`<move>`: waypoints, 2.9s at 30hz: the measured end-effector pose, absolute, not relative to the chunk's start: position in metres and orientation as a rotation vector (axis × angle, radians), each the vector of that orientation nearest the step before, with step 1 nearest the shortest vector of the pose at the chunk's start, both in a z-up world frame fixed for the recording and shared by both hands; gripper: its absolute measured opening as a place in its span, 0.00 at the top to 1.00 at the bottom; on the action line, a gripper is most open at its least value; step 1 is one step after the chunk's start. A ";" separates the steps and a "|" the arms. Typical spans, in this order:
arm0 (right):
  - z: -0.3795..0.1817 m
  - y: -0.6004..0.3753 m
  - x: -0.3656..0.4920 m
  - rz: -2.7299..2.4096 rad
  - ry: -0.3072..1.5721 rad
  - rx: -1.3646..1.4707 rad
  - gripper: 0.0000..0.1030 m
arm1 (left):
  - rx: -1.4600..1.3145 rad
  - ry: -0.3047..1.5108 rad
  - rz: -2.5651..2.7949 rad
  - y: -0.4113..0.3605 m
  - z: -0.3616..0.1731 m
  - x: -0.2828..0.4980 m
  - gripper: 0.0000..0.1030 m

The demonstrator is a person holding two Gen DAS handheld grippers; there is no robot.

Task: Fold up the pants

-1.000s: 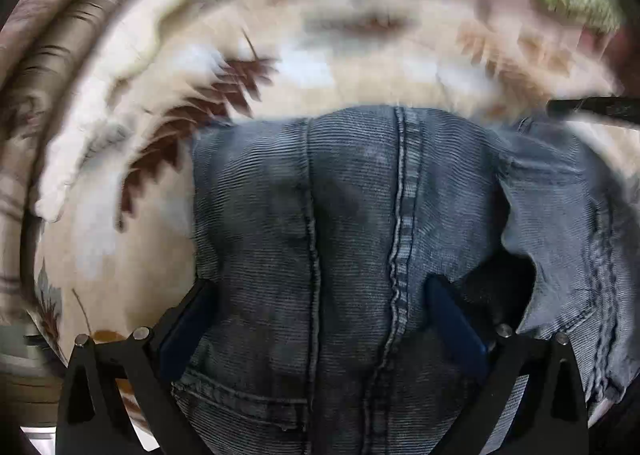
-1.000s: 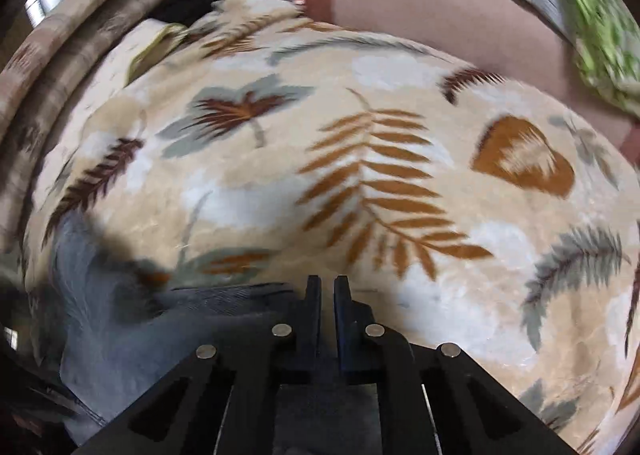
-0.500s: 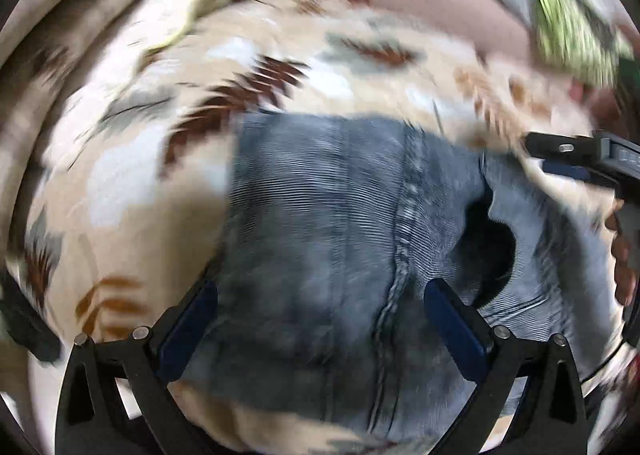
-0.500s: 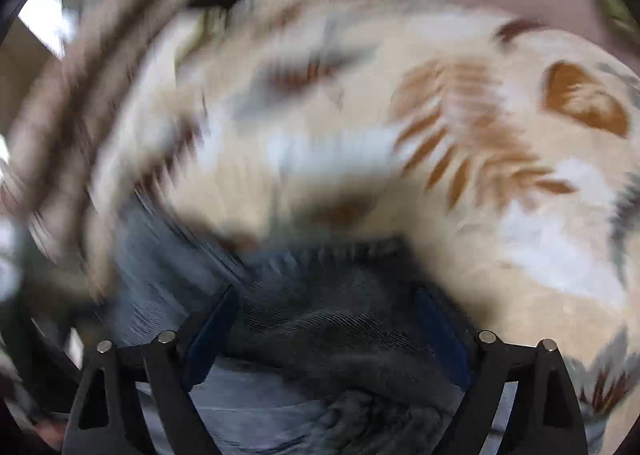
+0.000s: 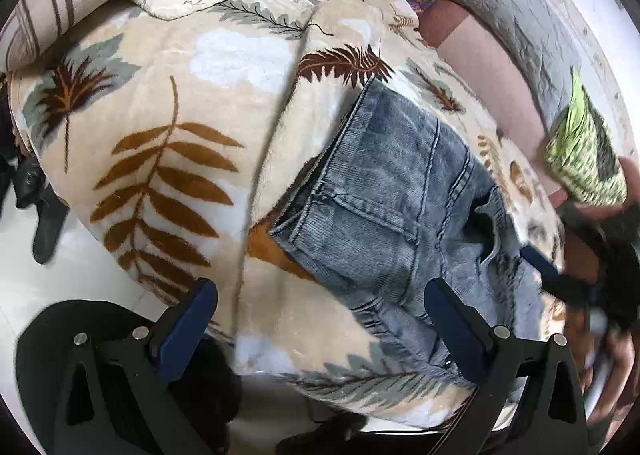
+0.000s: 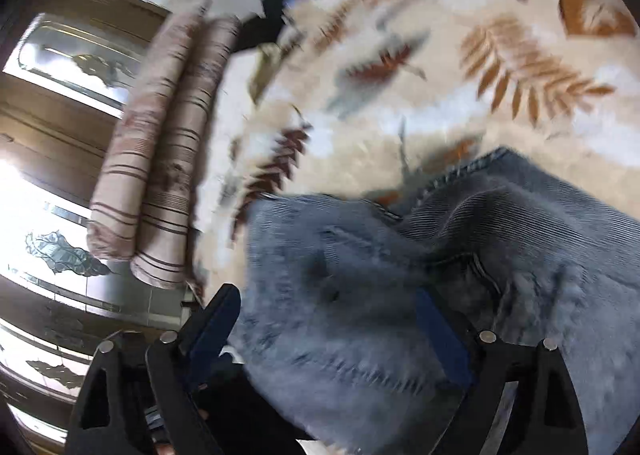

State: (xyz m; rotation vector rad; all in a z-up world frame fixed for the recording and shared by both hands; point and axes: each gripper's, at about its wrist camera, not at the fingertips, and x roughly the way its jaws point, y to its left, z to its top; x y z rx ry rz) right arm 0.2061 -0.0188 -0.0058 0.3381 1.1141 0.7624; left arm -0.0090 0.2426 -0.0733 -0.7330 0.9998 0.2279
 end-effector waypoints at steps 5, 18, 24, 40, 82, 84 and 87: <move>-0.032 -0.042 0.164 0.758 1.127 0.422 0.11 | -0.900 0.980 0.130 0.240 -0.074 -0.001 0.00; -0.024 -0.144 0.130 0.598 0.997 0.485 0.11 | -1.019 0.875 0.102 0.230 -0.074 0.021 0.37; -0.075 -0.158 0.143 0.569 1.098 0.543 0.11 | -0.997 0.926 0.157 0.230 -0.081 0.037 0.77; -0.046 -0.302 0.089 0.434 0.835 0.821 0.11 | 0.045 0.615 -0.093 -0.031 0.081 0.032 0.86; -0.005 -0.243 0.196 0.522 0.946 0.623 0.13 | 0.233 0.981 -0.062 -0.021 -0.036 0.083 0.12; -0.053 -0.260 0.220 0.363 1.091 0.681 0.15 | 0.199 0.982 -0.090 -0.017 -0.030 0.081 0.12; -0.051 -0.276 0.209 0.409 1.023 0.763 0.15 | 0.132 0.912 -0.091 -0.004 -0.007 0.072 0.12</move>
